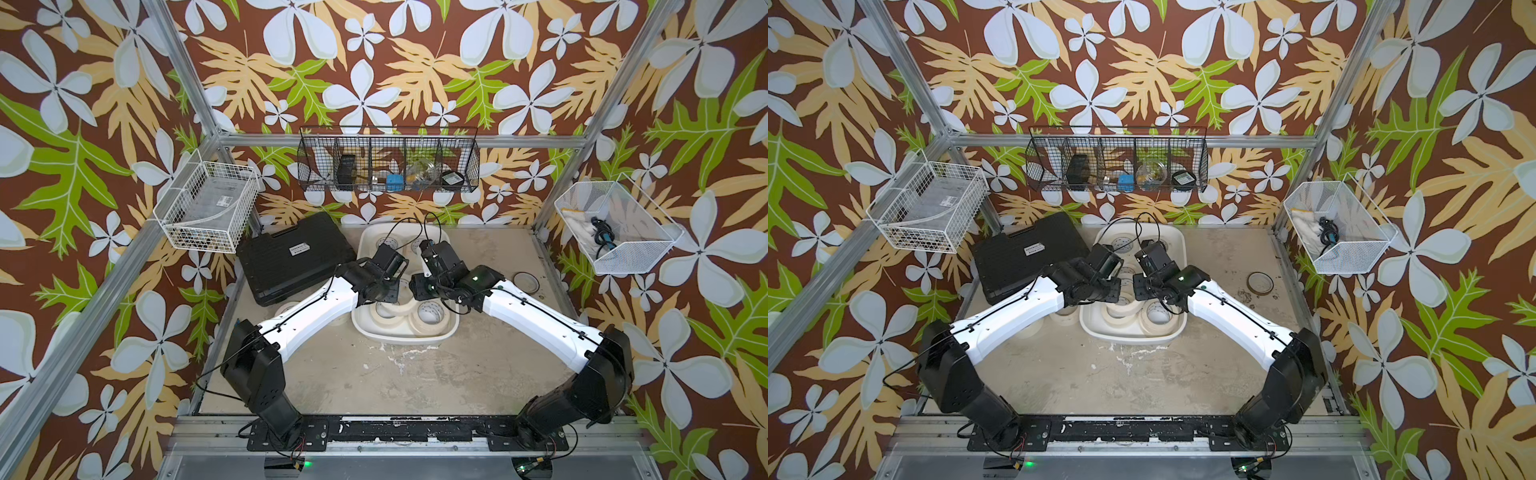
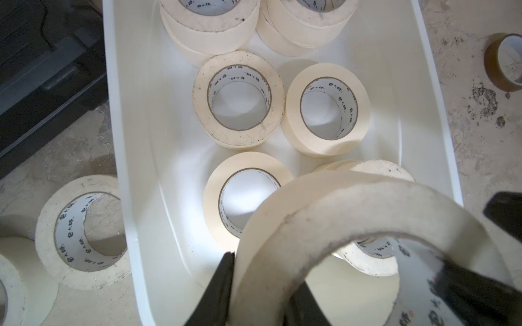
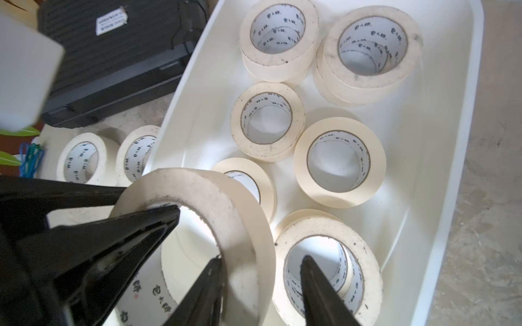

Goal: Take out the art tape in the storage box
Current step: Pick up the art tape from the storage box, then place the art tape at the center of the board.

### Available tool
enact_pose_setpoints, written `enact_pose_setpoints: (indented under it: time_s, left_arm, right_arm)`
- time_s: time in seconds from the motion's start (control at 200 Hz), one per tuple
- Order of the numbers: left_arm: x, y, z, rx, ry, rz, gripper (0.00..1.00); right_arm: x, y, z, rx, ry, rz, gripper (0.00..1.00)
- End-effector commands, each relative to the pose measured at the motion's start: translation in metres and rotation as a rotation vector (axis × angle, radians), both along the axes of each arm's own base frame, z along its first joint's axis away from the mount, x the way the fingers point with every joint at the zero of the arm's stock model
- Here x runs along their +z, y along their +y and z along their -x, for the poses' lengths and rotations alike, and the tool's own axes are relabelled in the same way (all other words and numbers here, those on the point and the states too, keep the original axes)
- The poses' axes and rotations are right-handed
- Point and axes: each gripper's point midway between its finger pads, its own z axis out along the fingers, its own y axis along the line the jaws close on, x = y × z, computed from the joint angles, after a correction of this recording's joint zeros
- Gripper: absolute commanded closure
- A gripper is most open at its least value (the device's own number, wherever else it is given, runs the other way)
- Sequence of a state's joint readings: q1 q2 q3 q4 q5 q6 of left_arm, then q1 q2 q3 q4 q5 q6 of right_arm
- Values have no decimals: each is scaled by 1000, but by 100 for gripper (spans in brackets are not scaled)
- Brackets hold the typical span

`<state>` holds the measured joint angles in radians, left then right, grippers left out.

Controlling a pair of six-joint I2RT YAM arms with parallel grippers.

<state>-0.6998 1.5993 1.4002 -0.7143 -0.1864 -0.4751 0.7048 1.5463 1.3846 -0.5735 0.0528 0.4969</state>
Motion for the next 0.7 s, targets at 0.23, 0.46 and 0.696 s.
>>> enact_pose_setpoints:
  time_s: [0.23,0.46,0.696]
  left_arm:
    - [7,101,28,318,18,159,88]
    - [-14,164,56,479,37,188,95]
    - [-58,221,85,804,147,160,100]
  right_arm:
    - [20,-9,-3,4,-79,-64,48]
    - [5,-16,-10,10,-49,-73,48]
    - [2,-11,-14,27,-44,-84,48]
